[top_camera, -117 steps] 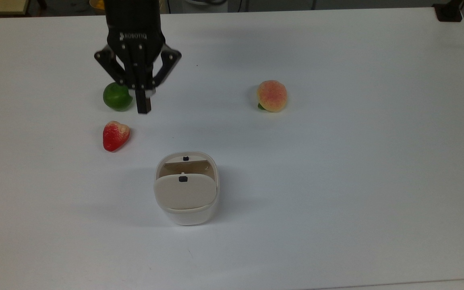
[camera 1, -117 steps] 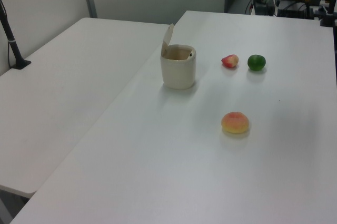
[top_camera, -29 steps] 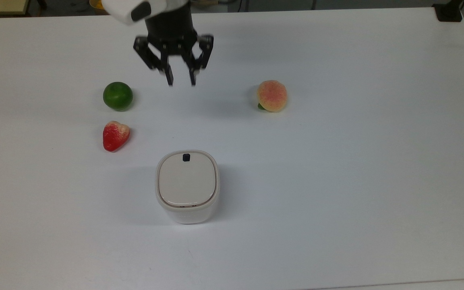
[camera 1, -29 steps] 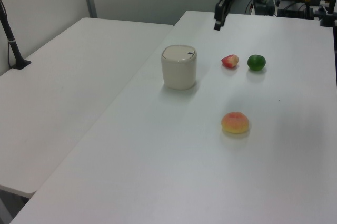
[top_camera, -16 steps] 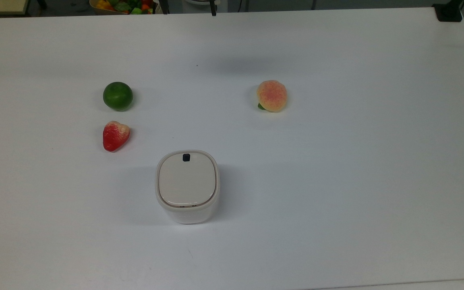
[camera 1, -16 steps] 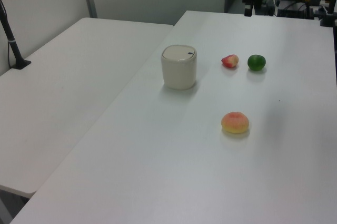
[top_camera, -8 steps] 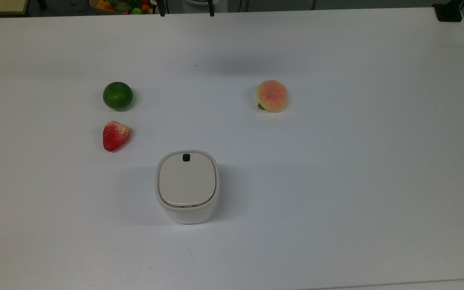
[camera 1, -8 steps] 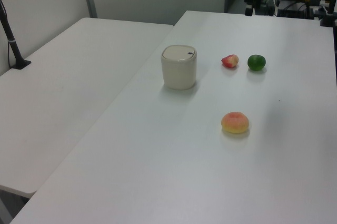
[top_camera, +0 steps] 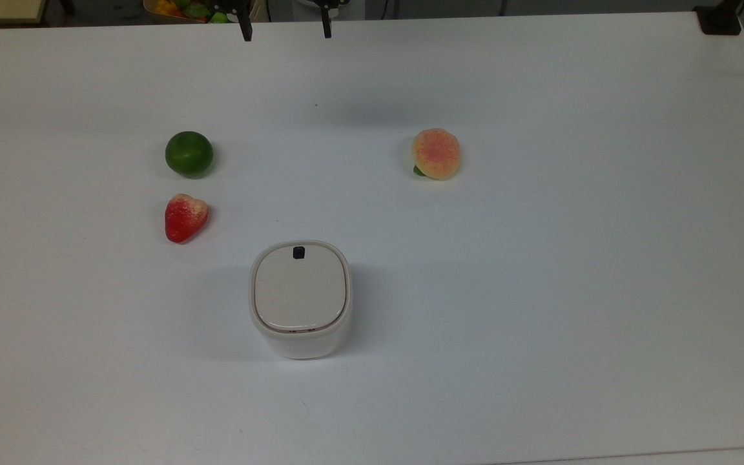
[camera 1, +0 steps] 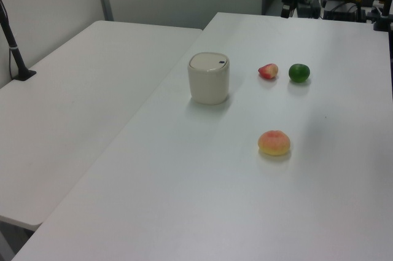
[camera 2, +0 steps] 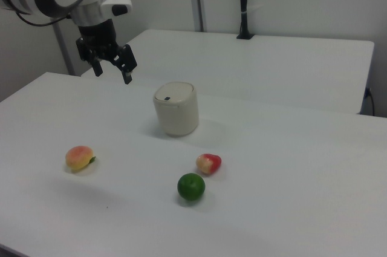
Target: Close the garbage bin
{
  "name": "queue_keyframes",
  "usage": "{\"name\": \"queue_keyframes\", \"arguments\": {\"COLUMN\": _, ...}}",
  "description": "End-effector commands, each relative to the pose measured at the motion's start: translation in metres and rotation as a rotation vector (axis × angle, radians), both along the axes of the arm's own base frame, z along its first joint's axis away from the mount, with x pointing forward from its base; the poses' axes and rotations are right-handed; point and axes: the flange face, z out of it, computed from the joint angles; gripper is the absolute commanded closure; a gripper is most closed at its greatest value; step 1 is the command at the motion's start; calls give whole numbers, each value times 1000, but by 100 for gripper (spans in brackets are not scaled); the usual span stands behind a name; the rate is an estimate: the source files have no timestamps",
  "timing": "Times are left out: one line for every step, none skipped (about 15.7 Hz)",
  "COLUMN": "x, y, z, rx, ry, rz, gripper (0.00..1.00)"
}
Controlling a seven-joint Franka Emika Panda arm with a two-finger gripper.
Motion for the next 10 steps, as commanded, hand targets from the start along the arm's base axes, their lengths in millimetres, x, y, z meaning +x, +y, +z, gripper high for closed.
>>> {"name": "queue_keyframes", "arguments": {"x": -10, "y": -2, "z": -1, "rx": -11, "ry": -14, "rz": 20, "gripper": 0}}
{"name": "queue_keyframes", "arguments": {"x": -10, "y": -3, "z": 0, "rx": -10, "ry": -14, "rz": 17, "gripper": 0}}
{"name": "queue_keyframes", "arguments": {"x": -10, "y": -3, "z": 0, "rx": -10, "ry": -12, "rz": 13, "gripper": 0}}
{"name": "queue_keyframes", "arguments": {"x": -11, "y": -2, "z": -1, "rx": -10, "ry": -9, "rz": 13, "gripper": 0}}
{"name": "queue_keyframes", "arguments": {"x": -11, "y": -2, "z": 0, "rx": -9, "ry": -9, "rz": 10, "gripper": 0}}
{"name": "queue_keyframes", "arguments": {"x": -13, "y": -1, "z": -1, "rx": -9, "ry": 6, "rz": 12, "gripper": 0}}
{"name": "queue_keyframes", "arguments": {"x": -15, "y": 1, "z": -2, "rx": -10, "ry": 22, "rz": 17, "gripper": 0}}
{"name": "queue_keyframes", "arguments": {"x": -15, "y": 2, "z": -3, "rx": -11, "ry": 31, "rz": 19, "gripper": 0}}
{"name": "queue_keyframes", "arguments": {"x": -16, "y": 3, "z": -3, "rx": -11, "ry": 31, "rz": 20, "gripper": 0}}
{"name": "queue_keyframes", "arguments": {"x": -15, "y": 2, "z": -4, "rx": -11, "ry": 28, "rz": 19, "gripper": 0}}
